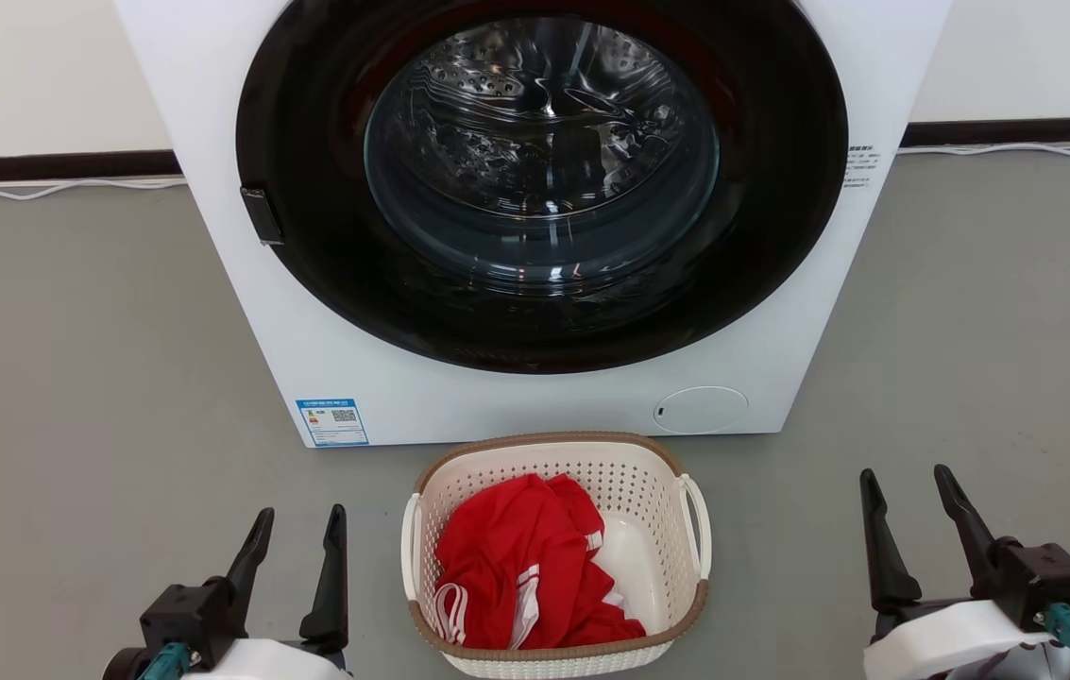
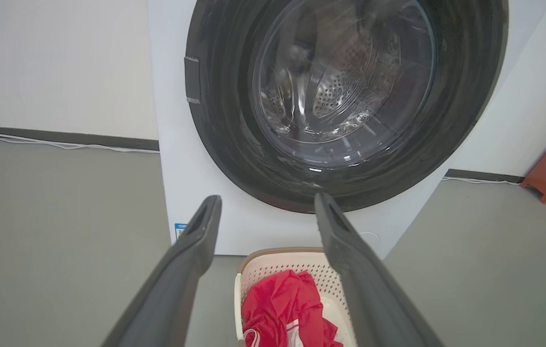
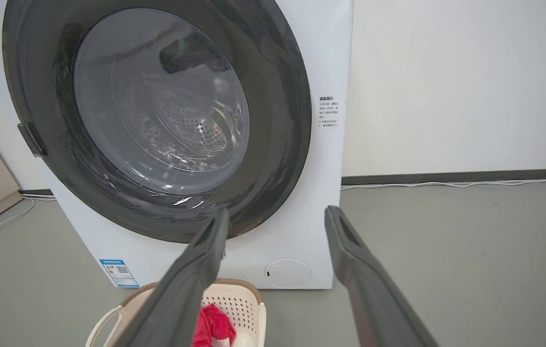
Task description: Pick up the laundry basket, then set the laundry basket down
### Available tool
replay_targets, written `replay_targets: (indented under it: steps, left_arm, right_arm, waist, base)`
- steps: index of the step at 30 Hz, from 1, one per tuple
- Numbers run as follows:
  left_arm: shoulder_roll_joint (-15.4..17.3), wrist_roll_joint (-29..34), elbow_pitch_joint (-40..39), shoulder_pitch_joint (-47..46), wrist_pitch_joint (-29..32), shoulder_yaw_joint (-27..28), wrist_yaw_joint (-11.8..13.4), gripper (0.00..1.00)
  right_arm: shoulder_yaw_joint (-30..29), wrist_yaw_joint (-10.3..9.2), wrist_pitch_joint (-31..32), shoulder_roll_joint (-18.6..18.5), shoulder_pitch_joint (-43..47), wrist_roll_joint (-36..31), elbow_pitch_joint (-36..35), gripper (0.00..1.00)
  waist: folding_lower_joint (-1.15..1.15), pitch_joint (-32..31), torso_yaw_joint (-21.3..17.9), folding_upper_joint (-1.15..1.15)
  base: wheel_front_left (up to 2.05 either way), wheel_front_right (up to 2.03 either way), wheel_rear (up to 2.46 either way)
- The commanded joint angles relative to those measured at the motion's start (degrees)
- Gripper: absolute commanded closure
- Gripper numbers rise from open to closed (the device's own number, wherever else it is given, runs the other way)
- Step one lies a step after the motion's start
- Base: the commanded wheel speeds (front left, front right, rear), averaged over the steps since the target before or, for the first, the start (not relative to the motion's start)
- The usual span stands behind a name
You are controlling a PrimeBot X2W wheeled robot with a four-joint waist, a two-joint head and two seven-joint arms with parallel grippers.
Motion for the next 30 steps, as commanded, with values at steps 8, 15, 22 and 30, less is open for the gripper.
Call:
replay_targets:
  steps: [8,15,22,30]
  left_arm:
    - [0.6,6.3,-2.3,-0.5,-2.3,1.4,0.5,0.00]
    - [0.6,6.1,-2.1,-0.4,-2.3,1.6,0.5,0.00]
    - [0.6,5.7,-1.8,-0.5,-2.3,1.7,0.5,0.00]
    - [0.6,4.5,-1.9,-1.0,-2.3,1.4,0.6,0.00]
  right_arm:
    - [0.8,0.41,-2.3,-0.3,-0.4,-7.5,-1.3,0.00]
    - [0.9,0.41,-2.3,-0.3,-0.4,-7.0,-1.0,0.00]
    - [1.0,0.41,-2.3,-0.3,-0.5,-6.8,-0.9,0.00]
    - [1.0,0.41,-2.3,-0.3,-1.1,-6.7,0.1,0.00]
  waist:
    - [0.00,0.0,-0.1,0.00]
    - [0.00,0.0,-0.2,0.00]
    - [0.00,0.2,-0.2,0.00]
    - [0.00,1.4,0.0,0.00]
  base:
    - [0.00,0.00,0.00]
    - [0.00,0.00,0.00]
    - [0.00,0.00,0.00]
    - [0.00,0.00,0.00]
